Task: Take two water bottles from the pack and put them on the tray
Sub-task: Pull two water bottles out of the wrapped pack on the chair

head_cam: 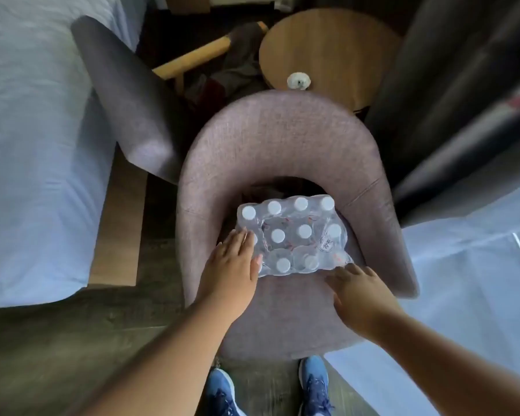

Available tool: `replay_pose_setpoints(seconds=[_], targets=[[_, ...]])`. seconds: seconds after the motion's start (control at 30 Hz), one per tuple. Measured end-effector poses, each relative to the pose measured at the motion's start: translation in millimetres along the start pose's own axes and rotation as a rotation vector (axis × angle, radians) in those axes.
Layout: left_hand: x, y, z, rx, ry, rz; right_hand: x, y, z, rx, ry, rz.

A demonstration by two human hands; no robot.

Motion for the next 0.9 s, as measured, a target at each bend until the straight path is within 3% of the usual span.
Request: replay_pose_setpoints(seconds=[0.27,0.33,0.53,0.67,0.9], targets=[[54,7,-12,-0.048,-0.306,0.03,54,21,13,0.02,-0.332,0.207],[72,8,-4,-0.04,-0.353,0.009,74,31,11,-0.007,-0.319,0.256],[124,13,2,-0.188,-0.314,0.002,128,53,23,-0.048,-0.36,0.318],[130,15,2,-0.288,-0.428,0.108,151,64,36,-0.044,-0.386,0.321],[124,17,-5,-0.273,-0.496,0.125,148,70,32,-0.005,-0.545,0.322]])
Point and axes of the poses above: each hand's wrist, its own x-axis towards the middle knuckle, its own z-axis out of the back of the hand, y = z × x, the point moved 7 cm from there along x, towards the middle knuckle, and after that the axes turned 7 degrees about y, right-handed, at the moved point
